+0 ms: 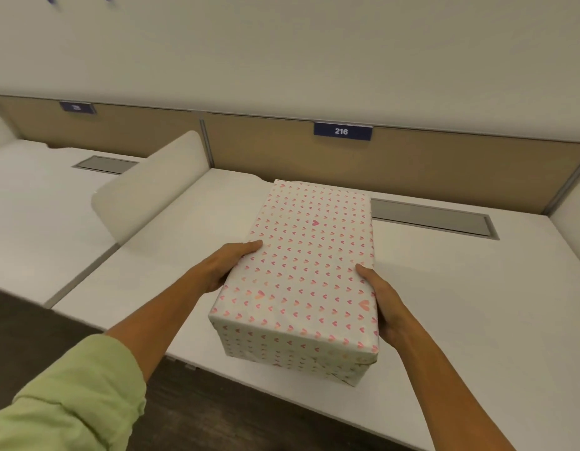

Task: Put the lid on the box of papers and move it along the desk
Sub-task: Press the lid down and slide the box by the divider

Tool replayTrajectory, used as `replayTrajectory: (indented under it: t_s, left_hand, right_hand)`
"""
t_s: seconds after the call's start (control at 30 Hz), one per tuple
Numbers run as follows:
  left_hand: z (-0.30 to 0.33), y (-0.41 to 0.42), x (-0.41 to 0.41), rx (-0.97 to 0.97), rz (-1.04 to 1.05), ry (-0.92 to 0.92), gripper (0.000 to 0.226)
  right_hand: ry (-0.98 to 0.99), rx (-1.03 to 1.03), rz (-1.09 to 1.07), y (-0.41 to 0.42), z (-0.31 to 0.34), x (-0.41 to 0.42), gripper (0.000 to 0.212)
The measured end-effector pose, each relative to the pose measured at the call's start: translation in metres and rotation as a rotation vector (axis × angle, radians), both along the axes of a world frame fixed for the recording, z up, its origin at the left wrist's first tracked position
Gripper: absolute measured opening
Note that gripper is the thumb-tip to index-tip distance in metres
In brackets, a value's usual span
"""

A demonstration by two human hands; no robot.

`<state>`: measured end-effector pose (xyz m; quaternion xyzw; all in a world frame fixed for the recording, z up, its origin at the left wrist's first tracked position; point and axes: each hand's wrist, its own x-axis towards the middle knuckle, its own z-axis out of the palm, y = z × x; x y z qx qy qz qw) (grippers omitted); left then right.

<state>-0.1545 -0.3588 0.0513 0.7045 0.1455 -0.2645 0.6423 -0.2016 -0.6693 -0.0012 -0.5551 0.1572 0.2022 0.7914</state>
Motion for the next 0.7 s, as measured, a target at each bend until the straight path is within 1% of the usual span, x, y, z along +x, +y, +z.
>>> replayTrajectory:
  t_s: [0.1,0.17,0.27,0.33,0.4,0.47,0.6,0.7]
  left_hand:
    - [0.013,0.01,0.0,0.043,0.042,-0.009,0.042]
    - [0.023,0.017,0.001,0.082,0.072,-0.019,0.041]
    - [0.033,0.033,0.011,0.112,0.131,-0.034,0.047]
    - [0.039,0.044,0.02,0.114,0.17,-0.033,0.053]
    - [0.046,0.053,0.028,0.127,0.188,-0.05,0.05]
    - [0.052,0.067,0.039,0.137,0.196,-0.068,0.046]
    - [0.062,0.102,0.069,0.189,0.186,-0.097,0.054]
    - [0.069,0.133,0.097,0.237,0.172,-0.102,0.056]
  right_hand:
    - [-0.026,-0.009,0.019,0.011,0.004,0.011,0.044]
    - [-0.053,-0.032,0.03,0.021,0.007,0.021,0.051]
    - [-0.103,-0.067,0.054,0.039,0.015,0.037,0.065]
    - [-0.129,-0.08,0.063,0.053,0.021,0.049,0.068]
    - [-0.148,-0.093,0.07,0.066,0.026,0.062,0.067]
    - [-0.166,-0.101,0.069,0.081,0.031,0.077,0.061]
    - [-0.201,-0.132,0.07,0.114,0.045,0.109,0.051]
    - [-0.226,-0.158,0.07,0.143,0.053,0.138,0.051]
